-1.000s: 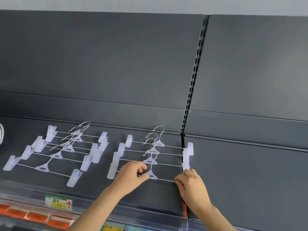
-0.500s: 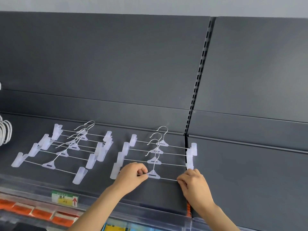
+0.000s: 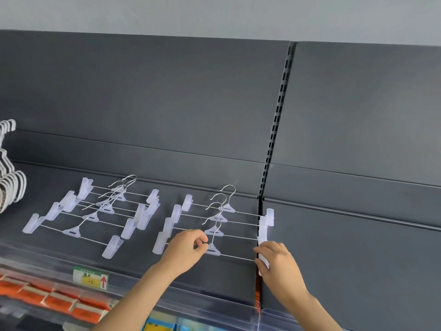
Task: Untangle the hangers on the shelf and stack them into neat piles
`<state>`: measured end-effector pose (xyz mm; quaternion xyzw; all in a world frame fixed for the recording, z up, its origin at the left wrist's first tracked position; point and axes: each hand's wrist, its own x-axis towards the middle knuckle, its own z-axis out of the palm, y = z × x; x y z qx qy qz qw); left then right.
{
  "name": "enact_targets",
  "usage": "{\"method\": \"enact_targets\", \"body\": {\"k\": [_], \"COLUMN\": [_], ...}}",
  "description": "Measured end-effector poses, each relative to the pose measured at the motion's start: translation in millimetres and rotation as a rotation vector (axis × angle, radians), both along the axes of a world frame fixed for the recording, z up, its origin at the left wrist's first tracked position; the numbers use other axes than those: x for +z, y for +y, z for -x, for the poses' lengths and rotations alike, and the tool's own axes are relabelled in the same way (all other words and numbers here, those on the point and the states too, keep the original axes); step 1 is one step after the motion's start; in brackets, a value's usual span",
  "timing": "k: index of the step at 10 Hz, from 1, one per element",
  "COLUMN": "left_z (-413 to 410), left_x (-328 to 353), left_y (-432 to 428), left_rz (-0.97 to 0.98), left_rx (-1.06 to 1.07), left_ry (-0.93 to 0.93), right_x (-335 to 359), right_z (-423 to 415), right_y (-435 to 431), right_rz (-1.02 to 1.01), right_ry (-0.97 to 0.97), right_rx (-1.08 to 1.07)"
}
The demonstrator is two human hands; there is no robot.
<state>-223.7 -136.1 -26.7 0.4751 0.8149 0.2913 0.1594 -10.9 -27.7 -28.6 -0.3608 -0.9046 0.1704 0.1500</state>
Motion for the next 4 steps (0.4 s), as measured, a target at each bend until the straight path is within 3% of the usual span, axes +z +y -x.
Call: {"method": "enact_targets", "body": {"k": [4], "left_z": [-17], "left_x": [26], "left_y": [-28], "left_rz": [-0.039], "left_rx": [0.046], "left_ry": [-0.007], "right_x": [8], "right_z": [-9], "right_y": [-18], "right_rz": [-0.049], "right_ry": [-0.009], "right_rx": [0.001]}}
